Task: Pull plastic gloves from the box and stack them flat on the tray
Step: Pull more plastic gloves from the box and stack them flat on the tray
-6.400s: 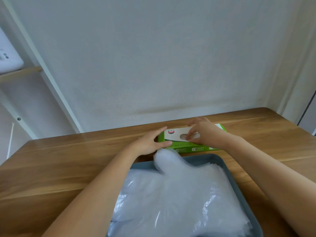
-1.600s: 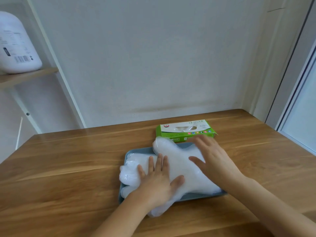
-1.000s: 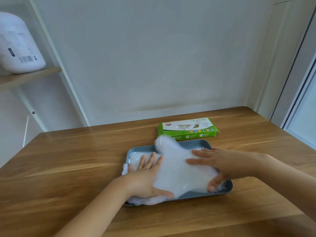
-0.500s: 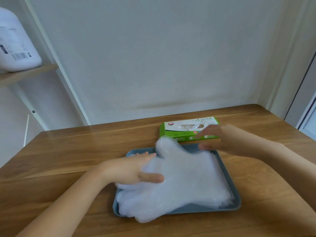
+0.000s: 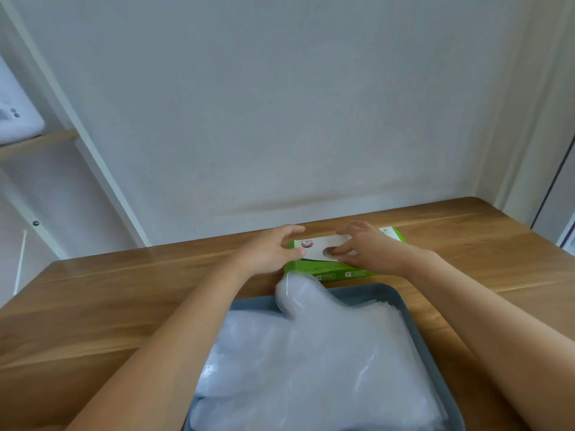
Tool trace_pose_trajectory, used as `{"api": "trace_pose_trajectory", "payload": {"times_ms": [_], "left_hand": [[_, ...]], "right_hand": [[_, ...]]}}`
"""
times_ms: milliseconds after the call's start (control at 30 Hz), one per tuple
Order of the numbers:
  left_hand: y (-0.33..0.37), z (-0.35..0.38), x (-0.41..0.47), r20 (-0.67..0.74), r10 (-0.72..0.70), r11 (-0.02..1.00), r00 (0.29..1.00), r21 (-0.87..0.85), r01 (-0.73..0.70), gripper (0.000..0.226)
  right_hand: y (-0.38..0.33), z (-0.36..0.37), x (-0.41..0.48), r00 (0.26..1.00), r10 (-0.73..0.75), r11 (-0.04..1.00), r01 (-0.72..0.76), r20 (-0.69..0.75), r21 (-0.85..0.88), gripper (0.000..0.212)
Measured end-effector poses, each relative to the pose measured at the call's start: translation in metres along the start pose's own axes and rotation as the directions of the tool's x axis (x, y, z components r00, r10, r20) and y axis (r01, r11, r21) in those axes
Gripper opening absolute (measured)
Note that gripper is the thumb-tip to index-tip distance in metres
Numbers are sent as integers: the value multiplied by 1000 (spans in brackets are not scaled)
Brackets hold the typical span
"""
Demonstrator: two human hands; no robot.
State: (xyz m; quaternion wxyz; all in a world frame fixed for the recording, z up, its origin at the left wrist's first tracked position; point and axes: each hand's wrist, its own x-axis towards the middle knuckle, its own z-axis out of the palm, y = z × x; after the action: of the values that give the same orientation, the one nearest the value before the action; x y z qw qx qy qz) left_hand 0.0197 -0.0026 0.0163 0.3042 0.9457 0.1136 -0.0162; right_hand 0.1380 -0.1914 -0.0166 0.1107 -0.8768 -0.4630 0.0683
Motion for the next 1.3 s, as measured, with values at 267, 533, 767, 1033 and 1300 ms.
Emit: {"api": "trace_pose_trajectory", "payload": {"times_ms": [267, 533, 767, 1033, 1300], "left_hand": [[-7, 20, 19, 182, 3, 1000, 983, 30, -9, 69], [-4, 18, 17, 194, -33, 999, 981, 27, 28, 70], [-4, 19, 15, 196, -47, 999, 980, 34, 41, 71], [-3, 20, 16, 199, -49, 999, 979, 28, 44, 70], [-3, 21, 16, 199, -53, 999, 979, 24, 49, 70]], "right_hand": [[3, -5, 1, 992, -84, 989, 95, -93, 116, 13], [19, -9, -5, 992, -11, 957, 46, -124, 287, 20], [18, -7, -7, 982, -3, 948, 63, -190, 311, 15], [7, 0, -1, 983, -45, 988, 70, -176, 136, 8], [18, -7, -5, 989, -6, 979, 36, -146, 200, 12]]}}
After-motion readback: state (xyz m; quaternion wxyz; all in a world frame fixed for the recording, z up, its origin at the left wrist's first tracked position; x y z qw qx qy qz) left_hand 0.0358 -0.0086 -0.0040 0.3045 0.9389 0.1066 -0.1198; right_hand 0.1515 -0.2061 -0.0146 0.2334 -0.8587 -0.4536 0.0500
